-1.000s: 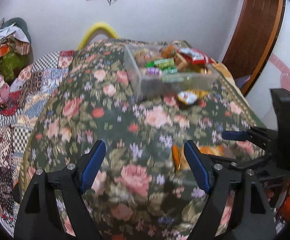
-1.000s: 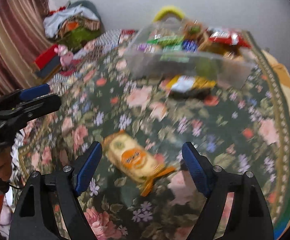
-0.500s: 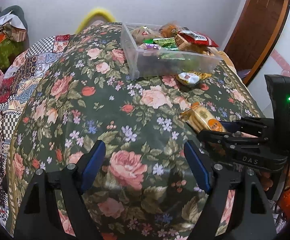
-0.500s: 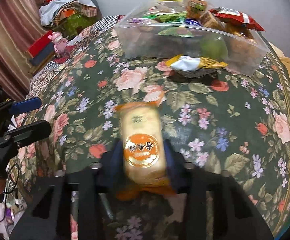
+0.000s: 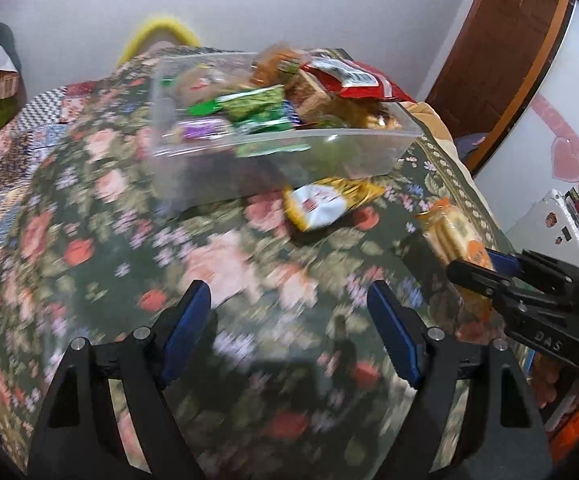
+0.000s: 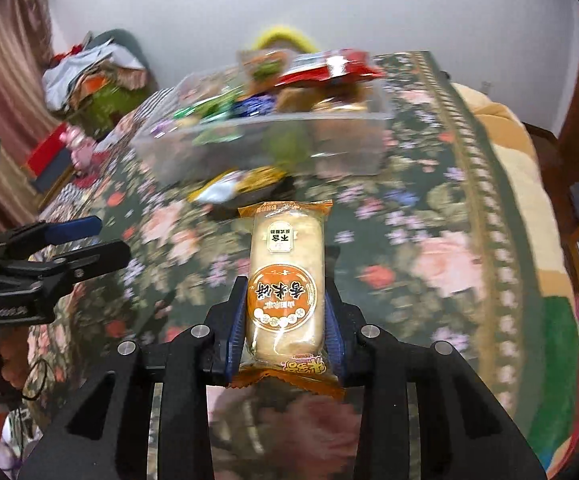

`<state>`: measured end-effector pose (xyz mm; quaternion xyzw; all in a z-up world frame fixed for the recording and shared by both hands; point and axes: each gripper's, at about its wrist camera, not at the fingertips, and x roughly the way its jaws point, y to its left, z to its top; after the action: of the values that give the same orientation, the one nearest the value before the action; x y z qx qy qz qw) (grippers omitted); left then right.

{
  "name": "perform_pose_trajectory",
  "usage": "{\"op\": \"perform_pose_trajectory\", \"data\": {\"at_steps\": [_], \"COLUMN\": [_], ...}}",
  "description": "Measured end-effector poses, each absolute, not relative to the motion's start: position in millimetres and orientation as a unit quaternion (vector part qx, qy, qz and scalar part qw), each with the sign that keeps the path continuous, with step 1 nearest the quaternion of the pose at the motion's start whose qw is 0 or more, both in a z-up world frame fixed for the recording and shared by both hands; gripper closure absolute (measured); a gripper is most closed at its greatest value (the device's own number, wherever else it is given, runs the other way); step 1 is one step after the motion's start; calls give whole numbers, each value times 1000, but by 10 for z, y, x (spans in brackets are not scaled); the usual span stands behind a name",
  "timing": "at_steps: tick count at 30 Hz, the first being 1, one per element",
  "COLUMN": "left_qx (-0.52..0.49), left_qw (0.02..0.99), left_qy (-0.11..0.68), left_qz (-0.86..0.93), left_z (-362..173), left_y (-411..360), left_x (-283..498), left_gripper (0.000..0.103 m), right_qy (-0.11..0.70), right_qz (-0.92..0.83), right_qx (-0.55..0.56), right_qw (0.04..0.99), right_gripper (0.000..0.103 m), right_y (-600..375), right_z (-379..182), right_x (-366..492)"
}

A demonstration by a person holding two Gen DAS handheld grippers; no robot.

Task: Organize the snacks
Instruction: 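Grasp the orange-label bread roll with the right tool while the left tool reaches for the yellow-white snack bag, then grasp the yellow-white snack bag with the left tool while the right tool holds the bread roll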

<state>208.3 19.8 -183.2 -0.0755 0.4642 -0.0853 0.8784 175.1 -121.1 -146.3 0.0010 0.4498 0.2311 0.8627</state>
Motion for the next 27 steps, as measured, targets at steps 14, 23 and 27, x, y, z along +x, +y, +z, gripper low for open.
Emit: {"op": "perform_pose_trajectory", "data": {"at_steps": [14, 23, 27], "left_qx": [-47, -50, -54], "left_qw": [862, 872, 873], "left_qy": [500, 481, 478], "left_qz": [-70, -75, -87], "left_z": [-2206, -2236, -2236], "left_y": [-235, -302, -295], "left_x": [2993, 3139, 3098], "left_gripper": [20, 32, 50], "right_qy": [452, 458, 458], "right_qz": [219, 221, 223], "right_qx": [37, 43, 40], "right_qw": [864, 860, 860], "right_gripper": [71, 71, 71], "right_y": [-1474, -1452, -1428], "right_z": [-1564, -1633, -1623], "right_x": [1997, 2082, 2075]}}
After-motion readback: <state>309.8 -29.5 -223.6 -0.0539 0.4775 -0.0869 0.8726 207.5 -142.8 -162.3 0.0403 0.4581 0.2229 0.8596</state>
